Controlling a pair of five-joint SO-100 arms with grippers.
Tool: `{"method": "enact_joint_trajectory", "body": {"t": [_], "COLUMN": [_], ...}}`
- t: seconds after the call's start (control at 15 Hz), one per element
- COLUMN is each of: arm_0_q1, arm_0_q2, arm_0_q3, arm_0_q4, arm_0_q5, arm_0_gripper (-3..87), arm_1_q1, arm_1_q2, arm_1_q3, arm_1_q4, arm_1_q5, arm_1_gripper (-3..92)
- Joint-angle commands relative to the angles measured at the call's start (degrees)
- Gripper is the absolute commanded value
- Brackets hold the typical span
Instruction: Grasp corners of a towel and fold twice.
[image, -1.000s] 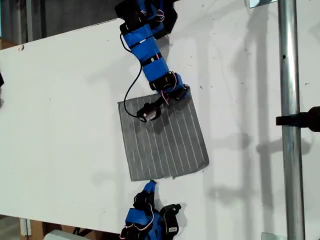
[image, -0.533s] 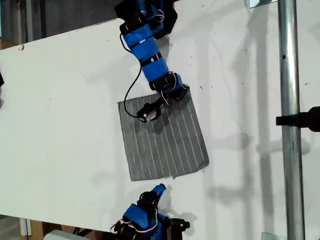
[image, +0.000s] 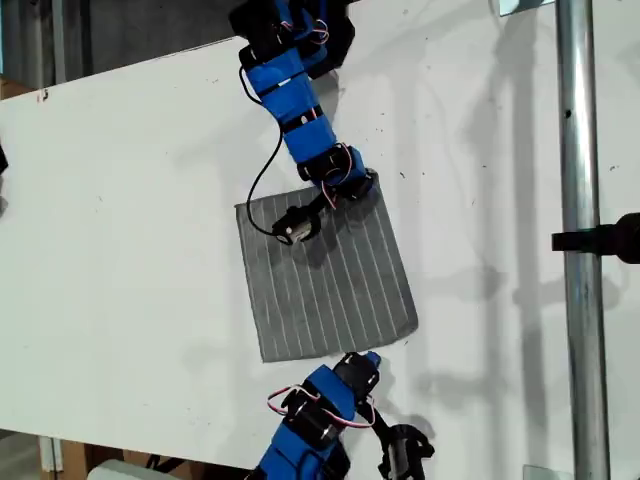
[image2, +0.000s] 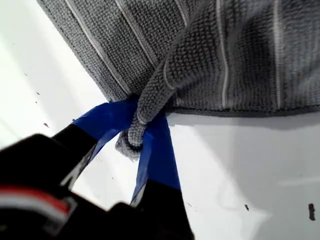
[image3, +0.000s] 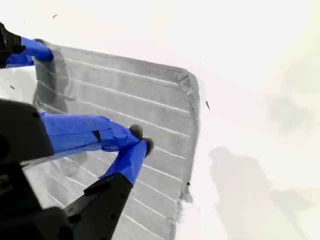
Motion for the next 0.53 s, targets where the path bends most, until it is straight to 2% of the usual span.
{"method": "enact_joint_trajectory", "body": {"t": [0.0, 0.07, 0.2, 0.47], "arm_0_q1": [1.2, 1.4, 0.9, -0.4], "arm_0_q2": [-2.0, -2.2, -2.4, -10.1], "arm_0_q3": [-8.3, -8.5, -6.3, -0.1], "arm_0_q4": [-0.5, -0.9, -0.4, -6.5], "arm_0_q5": [1.1, 3.3, 5.0, 1.2], "arm_0_gripper": [28.7, 37.2, 35.7, 32.2], "arm_1_q1": [0.5, 0.4, 0.3, 0.1], "arm_1_q2": [3.7, 4.0, 4.4, 4.9], "arm_1_q3": [-1.1, -1.1, -1.1, -1.1], "arm_1_q4": [0.7, 0.8, 0.9, 1.0], "arm_1_q5": [-0.7, -0.7, -0.7, -0.5], "arm_1_gripper": [-0.1, -0.1, -0.1, -0.1]}}
